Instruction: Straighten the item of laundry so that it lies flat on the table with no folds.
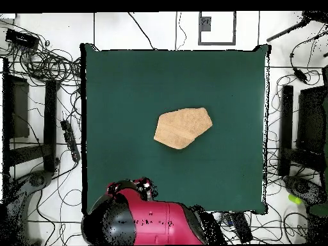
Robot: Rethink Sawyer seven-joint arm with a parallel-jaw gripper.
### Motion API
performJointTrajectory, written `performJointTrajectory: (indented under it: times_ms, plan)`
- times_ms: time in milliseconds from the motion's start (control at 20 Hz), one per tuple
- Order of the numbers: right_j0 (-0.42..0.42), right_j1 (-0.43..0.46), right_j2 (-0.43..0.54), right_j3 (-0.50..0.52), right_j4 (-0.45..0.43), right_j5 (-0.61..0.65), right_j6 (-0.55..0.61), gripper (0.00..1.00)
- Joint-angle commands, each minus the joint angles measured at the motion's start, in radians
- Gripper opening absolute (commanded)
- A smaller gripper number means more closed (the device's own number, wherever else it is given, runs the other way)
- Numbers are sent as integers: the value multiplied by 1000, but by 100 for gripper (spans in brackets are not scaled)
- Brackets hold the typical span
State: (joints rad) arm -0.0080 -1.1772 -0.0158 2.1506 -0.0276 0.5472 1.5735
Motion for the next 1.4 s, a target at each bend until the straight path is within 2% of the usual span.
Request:
performJointTrajectory:
  times_ms: [50,400,950,1050,1250,1400]
  plan:
    - [12,220,-24,-50,-78,-177,217,100]
    - [54,307,-63,-106,-100,-219,211,100]
    - [60,449,-89,-135,-67,-365,211,100]
    - [106,482,-144,-169,-60,-369,231,100]
    - [263,645,-308,-297,-59,-394,253,100]
    - [303,750,-355,-334,-30,-474,257,100]
